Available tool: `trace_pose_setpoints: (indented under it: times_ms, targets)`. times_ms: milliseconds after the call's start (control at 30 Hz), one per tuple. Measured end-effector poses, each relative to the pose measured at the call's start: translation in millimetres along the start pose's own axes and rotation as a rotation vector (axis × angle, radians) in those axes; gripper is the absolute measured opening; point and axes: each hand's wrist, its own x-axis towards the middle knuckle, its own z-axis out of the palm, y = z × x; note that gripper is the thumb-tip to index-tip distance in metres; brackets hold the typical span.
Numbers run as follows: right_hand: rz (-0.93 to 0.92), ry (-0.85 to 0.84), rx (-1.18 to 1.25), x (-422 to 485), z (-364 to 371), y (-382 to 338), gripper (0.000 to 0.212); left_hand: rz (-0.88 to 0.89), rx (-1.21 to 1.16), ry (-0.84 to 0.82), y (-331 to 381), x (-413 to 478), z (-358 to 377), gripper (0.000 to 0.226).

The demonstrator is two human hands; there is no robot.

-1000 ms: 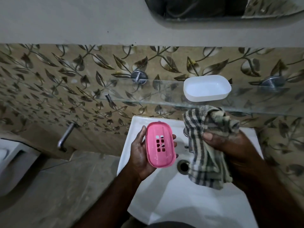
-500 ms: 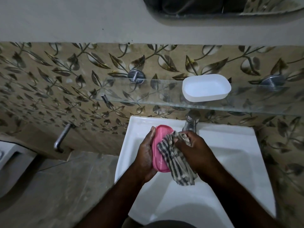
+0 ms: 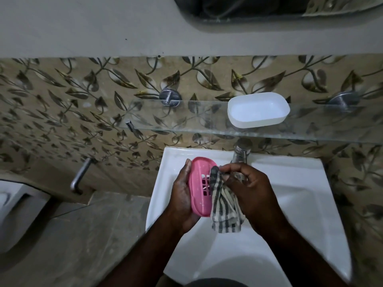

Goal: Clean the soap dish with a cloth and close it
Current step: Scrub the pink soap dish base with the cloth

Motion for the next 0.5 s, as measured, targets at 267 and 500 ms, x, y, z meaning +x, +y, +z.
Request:
trace_pose_setpoints:
  times_ms: [267, 500]
  targets:
    - [-0.038, -0.303, -0.556, -12, 3, -1, 0.075, 0.037, 0.061, 0.059, 1, 1, 4, 0.065]
    - [-0.213, -0.157, -0.434, -10, -2, -8, 0.052, 0.039, 0.128, 0.016, -4, -4, 6, 0.069]
